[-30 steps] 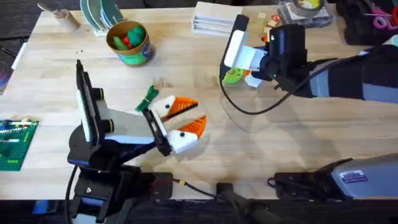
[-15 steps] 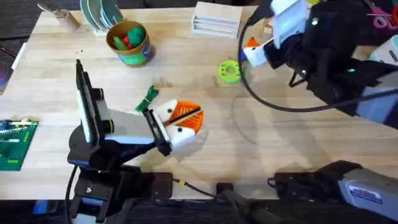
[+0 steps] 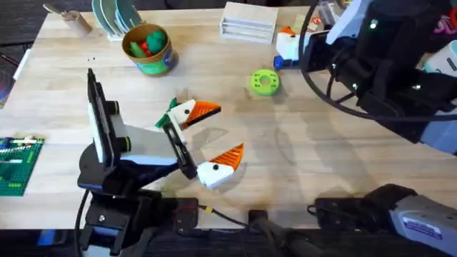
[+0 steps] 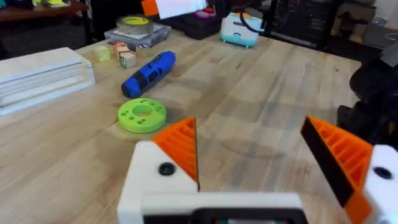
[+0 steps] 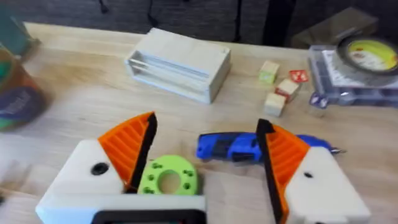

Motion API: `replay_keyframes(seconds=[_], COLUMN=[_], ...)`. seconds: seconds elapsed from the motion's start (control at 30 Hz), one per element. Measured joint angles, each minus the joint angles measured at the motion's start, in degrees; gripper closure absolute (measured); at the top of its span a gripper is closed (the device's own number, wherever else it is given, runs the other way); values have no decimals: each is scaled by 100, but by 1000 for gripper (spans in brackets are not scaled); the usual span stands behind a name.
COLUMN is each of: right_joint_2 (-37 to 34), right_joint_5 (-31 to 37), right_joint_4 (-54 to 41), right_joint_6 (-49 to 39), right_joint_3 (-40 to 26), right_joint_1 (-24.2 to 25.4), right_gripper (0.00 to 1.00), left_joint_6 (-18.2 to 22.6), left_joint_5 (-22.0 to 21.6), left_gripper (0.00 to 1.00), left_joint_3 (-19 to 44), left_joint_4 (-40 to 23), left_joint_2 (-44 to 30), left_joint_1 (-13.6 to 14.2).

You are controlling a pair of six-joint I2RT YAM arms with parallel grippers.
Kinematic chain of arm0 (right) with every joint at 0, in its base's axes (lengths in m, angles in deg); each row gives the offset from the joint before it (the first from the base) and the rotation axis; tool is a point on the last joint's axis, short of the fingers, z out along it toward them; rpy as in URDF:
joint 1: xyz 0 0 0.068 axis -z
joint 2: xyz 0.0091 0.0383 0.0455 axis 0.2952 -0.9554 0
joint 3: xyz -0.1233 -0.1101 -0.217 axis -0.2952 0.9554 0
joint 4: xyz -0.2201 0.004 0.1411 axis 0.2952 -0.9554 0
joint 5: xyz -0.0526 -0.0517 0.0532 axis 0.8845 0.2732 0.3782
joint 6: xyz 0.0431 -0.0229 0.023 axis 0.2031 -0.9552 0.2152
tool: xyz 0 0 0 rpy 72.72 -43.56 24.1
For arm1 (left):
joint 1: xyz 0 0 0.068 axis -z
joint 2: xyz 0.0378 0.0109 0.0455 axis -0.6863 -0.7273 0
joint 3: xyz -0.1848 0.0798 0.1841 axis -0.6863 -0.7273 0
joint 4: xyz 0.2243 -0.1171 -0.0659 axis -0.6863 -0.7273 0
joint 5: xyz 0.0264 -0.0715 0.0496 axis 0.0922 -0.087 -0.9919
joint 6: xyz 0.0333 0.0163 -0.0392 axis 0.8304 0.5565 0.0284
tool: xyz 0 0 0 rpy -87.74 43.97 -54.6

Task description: Pick up the gripper from the table and insert it into the empty holder that is missing its gripper. Then pick up a screw, insert it into the mounting hole, and use the screwdriver to tighten it. Finally, clean up the table by picking up the vegetable and placing it into the bucket.

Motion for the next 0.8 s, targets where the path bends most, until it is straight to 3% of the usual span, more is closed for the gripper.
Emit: replay_keyframes(seconds=[0.27, 0.4, 0.53, 0.67, 0.8], right_joint_2=[-17, -48, -48, -48, -48], right_joint_5=[-49, -413, -759, -918, -965], right_joint_4=[-229, -306, -677, -1705, -2238], right_joint_6=[1066, 1023, 716, 376, 85], right_joint_3=[0, 0, -41, -369, -856], right_joint_1=[-131, -131, -131, -133, -133], right_gripper=[9, 9, 9, 9, 10], left_joint_6=[-1, -13, -327, -567, -526], left_joint_5=[-45, -55, -279, -838, -1674], left_gripper=[8, 8, 8, 8, 8], left_joint_3=[0, 0, 70, 611, 1492], left_joint_4=[0, 0, -166, -1380, -2739], left_joint_2=[0, 0, 0, -2, -127], left_joint_1=[0, 0, 0, 0, 0])
